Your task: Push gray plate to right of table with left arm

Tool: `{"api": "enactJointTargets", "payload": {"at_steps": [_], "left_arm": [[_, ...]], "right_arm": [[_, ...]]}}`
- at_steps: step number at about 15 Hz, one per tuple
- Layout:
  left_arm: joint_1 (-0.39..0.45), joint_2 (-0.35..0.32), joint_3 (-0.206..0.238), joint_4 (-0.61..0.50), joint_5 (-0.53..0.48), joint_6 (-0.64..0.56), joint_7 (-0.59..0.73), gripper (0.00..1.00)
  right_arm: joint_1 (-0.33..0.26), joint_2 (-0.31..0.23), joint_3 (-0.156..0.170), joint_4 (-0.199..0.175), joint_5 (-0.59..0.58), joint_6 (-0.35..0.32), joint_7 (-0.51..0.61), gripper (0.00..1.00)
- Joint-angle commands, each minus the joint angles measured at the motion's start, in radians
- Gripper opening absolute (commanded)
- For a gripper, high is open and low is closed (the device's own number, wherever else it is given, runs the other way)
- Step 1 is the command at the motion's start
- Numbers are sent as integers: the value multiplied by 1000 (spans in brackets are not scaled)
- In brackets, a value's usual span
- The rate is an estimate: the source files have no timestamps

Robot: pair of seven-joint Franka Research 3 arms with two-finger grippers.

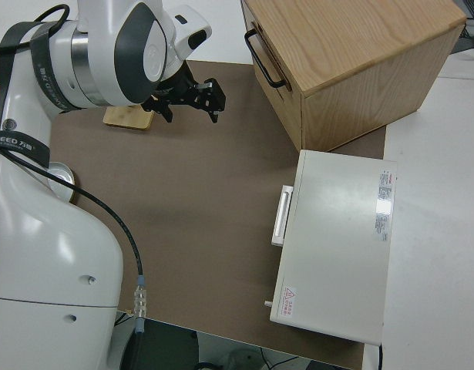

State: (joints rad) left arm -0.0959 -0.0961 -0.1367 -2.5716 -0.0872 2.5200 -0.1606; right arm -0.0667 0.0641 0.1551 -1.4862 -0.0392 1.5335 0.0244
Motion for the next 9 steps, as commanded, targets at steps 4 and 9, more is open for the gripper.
{"api": "enactJointTargets", "payload": {"at_steps": [4,9], "left_arm": [[-28,15,0,-9,-8,19,-40,0],[-168,94,-6,40,-8,60,-215,0]], "right_arm": [[-1,-6,0,1,7,-10,3,983],[-1,-6,0,1,7,-10,5,983]]}}
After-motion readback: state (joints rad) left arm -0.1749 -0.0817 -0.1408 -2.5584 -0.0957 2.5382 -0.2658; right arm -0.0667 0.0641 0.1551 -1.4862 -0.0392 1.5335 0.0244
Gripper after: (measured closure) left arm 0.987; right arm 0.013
